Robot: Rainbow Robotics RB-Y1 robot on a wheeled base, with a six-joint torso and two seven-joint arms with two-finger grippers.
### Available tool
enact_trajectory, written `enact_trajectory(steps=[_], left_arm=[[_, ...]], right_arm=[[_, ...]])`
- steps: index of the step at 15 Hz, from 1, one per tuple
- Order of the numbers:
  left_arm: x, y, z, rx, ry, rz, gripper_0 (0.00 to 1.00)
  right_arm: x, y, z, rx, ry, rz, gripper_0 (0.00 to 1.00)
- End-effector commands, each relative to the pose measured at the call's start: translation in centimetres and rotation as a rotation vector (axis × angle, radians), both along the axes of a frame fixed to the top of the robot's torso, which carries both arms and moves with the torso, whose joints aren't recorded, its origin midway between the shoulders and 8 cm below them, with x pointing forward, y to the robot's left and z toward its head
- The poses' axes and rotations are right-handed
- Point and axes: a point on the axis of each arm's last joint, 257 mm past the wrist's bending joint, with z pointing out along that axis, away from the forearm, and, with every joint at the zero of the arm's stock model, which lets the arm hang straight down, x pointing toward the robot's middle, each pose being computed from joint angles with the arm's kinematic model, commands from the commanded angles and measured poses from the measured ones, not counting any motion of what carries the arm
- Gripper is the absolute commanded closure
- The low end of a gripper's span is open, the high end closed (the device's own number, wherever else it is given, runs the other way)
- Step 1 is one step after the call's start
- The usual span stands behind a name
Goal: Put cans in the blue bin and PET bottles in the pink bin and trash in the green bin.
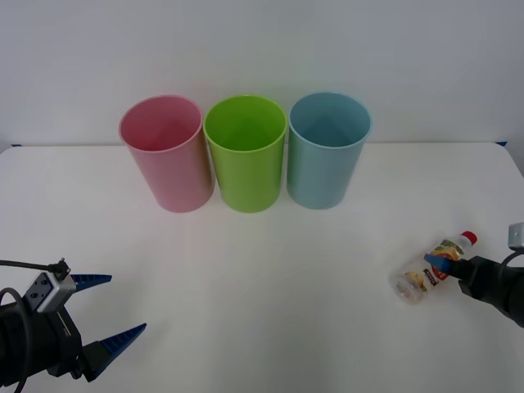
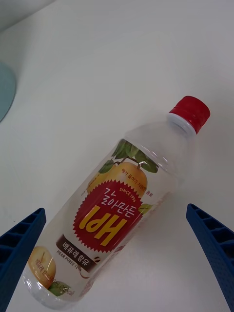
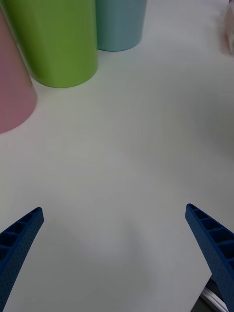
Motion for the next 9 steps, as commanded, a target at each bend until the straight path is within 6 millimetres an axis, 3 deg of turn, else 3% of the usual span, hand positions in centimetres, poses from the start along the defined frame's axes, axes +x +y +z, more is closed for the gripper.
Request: enact_trajectory(steps=[1, 9], left_arm=[[0.0, 0.0, 0.0, 0.000, 0.000, 0.000, 0.00], [0.0, 0.0, 0.0, 0.000, 0.000, 0.000, 0.00]], right_arm=[[0.5, 0.5, -0.3, 0.009, -0.003, 0.006, 0.00], [0.8, 1.0, -2.2, -0.009, 0.031, 0.008, 0.00]])
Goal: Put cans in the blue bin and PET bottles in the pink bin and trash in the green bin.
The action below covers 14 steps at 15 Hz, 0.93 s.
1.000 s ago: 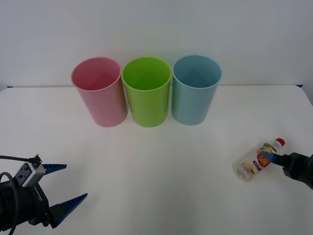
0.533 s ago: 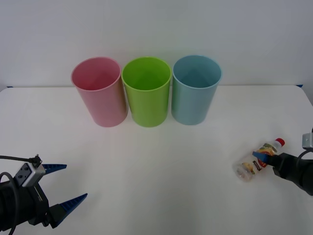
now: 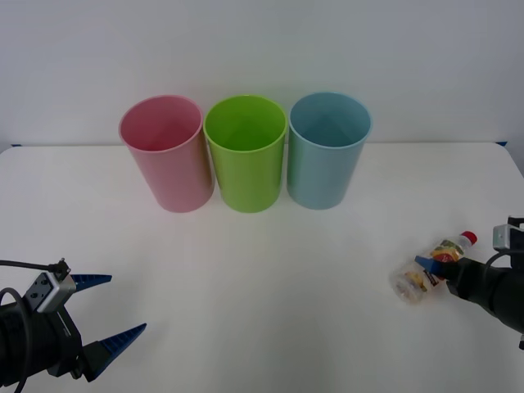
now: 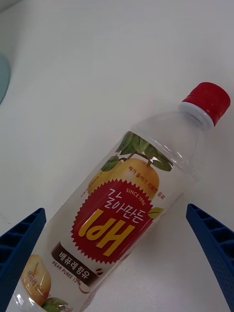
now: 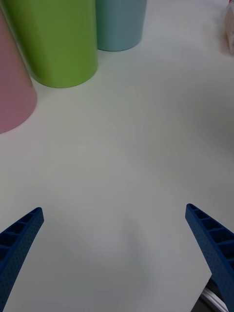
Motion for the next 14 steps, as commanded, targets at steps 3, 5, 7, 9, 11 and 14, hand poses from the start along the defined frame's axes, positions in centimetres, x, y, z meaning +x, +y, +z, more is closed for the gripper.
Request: enact_trajectory(steps=[3, 5, 7, 9, 11, 14], left_arm=[[0.0, 0.0, 0.0, 0.000, 0.000, 0.000, 0.00], [0.0, 0.0, 0.0, 0.000, 0.000, 0.000, 0.00], [0.0, 0.0, 0.0, 0.000, 0.000, 0.000, 0.00], [0.0, 0.0, 0.0, 0.000, 0.000, 0.000, 0.00], [0.0, 0.0, 0.0, 0.000, 0.000, 0.000, 0.00], [0.0, 0.0, 0.0, 0.000, 0.000, 0.000, 0.00]], right_arm=[[0.7, 0.6, -1.5, 0.002, 0.015, 0.002, 0.00], [1.3, 1.0, -2.0, 0.012, 0.014, 0.002, 0.00], [1.7, 1.3, -2.2, 0.006, 0.011, 0.005, 0.00], [1.7, 1.3, -2.3, -0.004, 0.013, 0.007, 0.00], [1.7, 1.4, -2.5, -0.013, 0.019, 0.010, 0.00], [1.6, 1.5, -3.0, -0.031, 0.032, 0.016, 0.00]])
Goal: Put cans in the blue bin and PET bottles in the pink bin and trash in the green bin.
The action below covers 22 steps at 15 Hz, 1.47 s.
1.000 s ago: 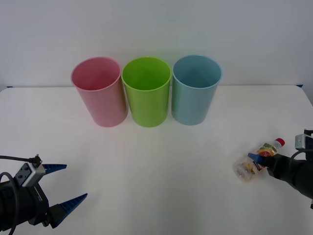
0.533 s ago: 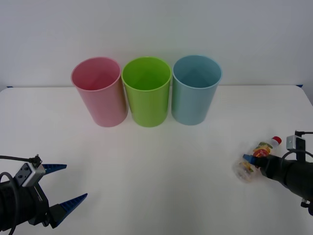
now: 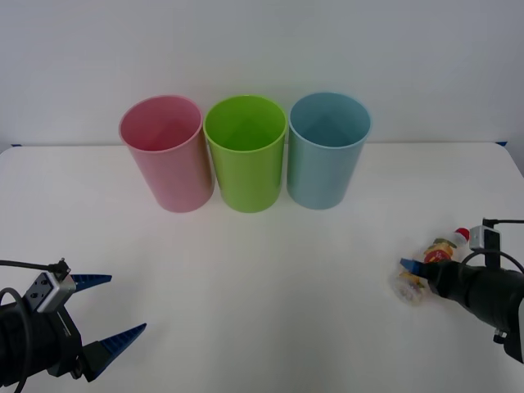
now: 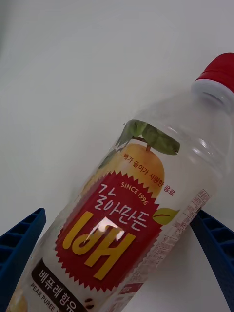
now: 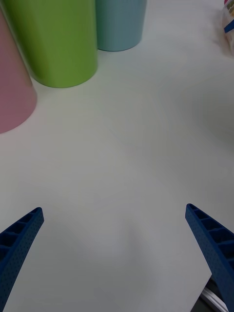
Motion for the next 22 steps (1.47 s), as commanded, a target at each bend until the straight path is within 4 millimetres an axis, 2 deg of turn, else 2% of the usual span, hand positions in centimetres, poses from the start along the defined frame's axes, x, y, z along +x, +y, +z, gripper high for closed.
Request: enact_trajectory(steps=[1, 2, 3, 4, 13, 17, 20, 22], left_arm=[[0.0, 0.0, 0.0, 0.000, 0.000, 0.000, 0.00], [0.0, 0.0, 0.0, 0.000, 0.000, 0.000, 0.00], [0.0, 0.0, 0.0, 0.000, 0.000, 0.000, 0.00], [0.0, 0.0, 0.0, 0.000, 0.000, 0.000, 0.00], [0.0, 0.0, 0.0, 0.000, 0.000, 0.000, 0.00], [0.0, 0.0, 0.0, 0.000, 0.000, 0.000, 0.00], [0.0, 0.0, 0.0, 0.000, 0.000, 0.000, 0.00], [0.0, 0.0, 0.0, 0.000, 0.000, 0.000, 0.00]], right_arm=[[0.0, 0.0, -0.5, -0.010, 0.007, -0.001, 0.00], [0.0, 0.0, -0.7, -0.009, 0.006, -0.002, 0.25], [0.2, 0.0, -0.6, -0.015, 0.004, -0.001, 0.87], [0.2, 0.0, -0.6, -0.018, 0.005, -0.002, 0.99], [0.3, 0.4, -0.5, -0.025, -0.002, 0.017, 1.00], [1.4, 2.1, 3.7, -0.003, -0.123, 0.112, 1.00], [1.5, 4.2, 8.2, 0.037, -0.253, 0.226, 1.00], [0.7, 6.1, 11.7, 0.084, -0.345, 0.295, 1.00]])
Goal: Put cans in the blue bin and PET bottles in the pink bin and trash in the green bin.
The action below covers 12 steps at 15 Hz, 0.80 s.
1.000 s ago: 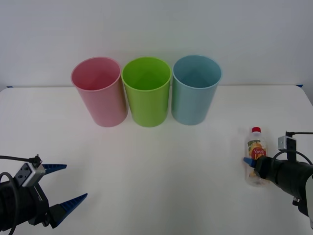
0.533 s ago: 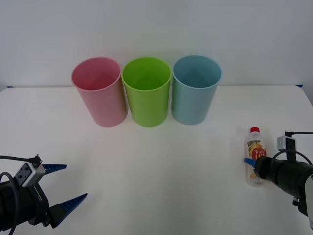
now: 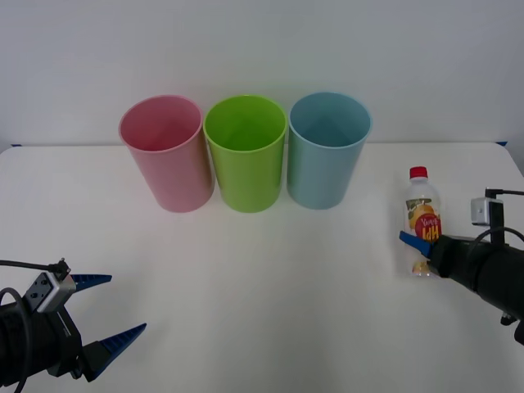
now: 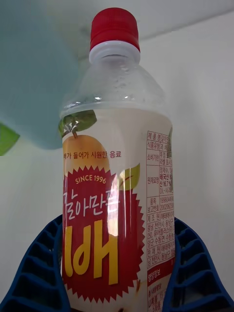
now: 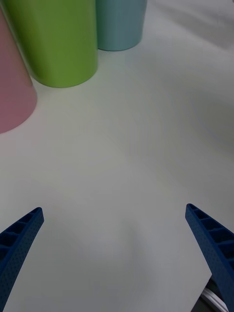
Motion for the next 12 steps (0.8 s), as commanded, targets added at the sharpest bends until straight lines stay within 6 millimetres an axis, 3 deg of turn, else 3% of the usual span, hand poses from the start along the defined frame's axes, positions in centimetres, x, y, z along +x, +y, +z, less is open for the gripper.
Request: enact_trajectory(steps=[1, 5, 12], left_arm=[[0.0, 0.0, 0.0, 0.000, 0.000, 0.000, 0.00], [0.0, 0.0, 0.0, 0.000, 0.000, 0.000, 0.00], [0.0, 0.0, 0.0, 0.000, 0.000, 0.000, 0.00]], right_arm=[[-1.4, 2.3, 4.6, 0.066, -0.108, 0.090, 1.00], [-4.7, 4.5, 10.5, 0.156, -0.244, 0.219, 1.00], [-9.0, 6.7, 16.8, 0.195, -0.494, 0.442, 1.00]])
